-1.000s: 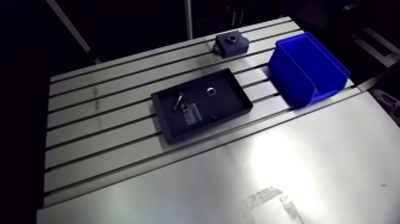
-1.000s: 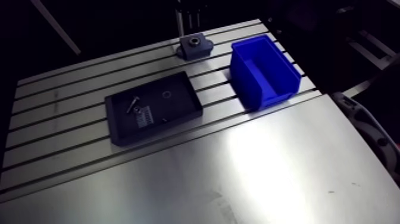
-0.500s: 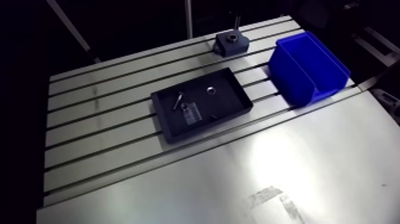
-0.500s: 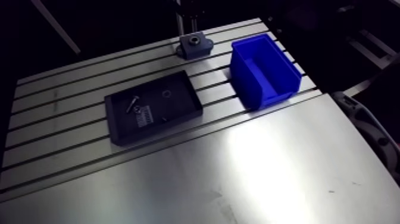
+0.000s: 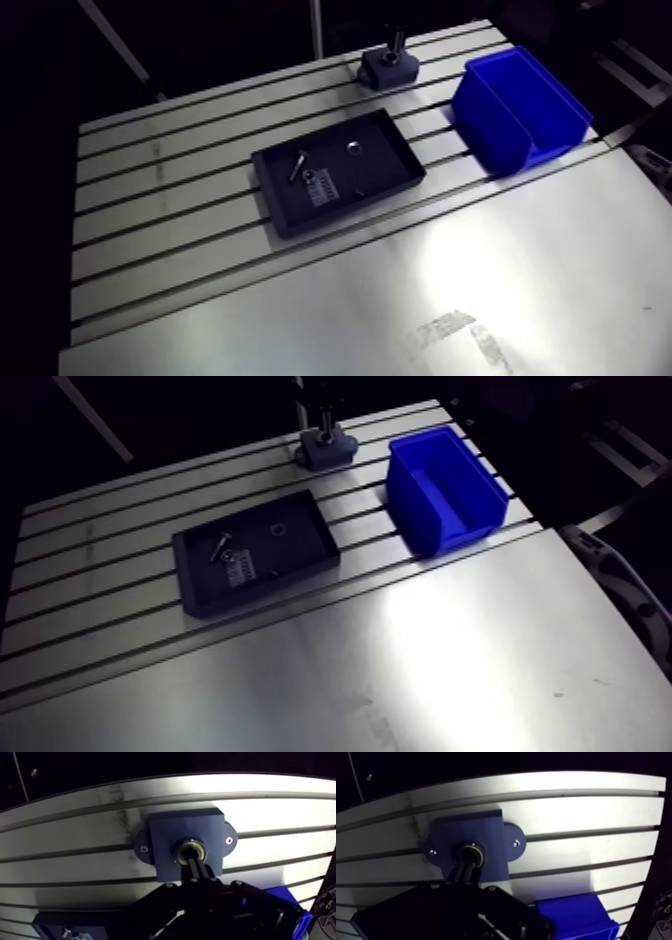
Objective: Pick up the bearing and press it into the housing until flush.
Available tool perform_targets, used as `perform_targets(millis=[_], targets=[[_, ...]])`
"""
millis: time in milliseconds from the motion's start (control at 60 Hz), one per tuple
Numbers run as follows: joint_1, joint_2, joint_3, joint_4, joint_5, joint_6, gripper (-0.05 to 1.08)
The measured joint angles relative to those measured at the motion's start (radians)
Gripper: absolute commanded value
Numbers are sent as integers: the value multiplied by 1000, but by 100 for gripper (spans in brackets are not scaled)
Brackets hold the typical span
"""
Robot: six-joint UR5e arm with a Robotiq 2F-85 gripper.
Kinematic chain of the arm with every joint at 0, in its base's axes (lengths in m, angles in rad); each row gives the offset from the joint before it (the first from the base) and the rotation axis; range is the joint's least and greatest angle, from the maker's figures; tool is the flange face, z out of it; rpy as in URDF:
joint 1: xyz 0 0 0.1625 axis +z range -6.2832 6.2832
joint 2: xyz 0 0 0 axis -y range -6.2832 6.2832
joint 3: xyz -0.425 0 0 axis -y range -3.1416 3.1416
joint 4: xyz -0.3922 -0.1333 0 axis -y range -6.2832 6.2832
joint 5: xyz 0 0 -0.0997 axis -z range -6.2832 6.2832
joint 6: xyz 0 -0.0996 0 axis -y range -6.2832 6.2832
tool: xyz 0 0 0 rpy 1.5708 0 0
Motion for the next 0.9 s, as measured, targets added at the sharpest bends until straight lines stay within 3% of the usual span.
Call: perform_targets(millis=[900], targets=[[1,17,0,-2,3,3,108]])
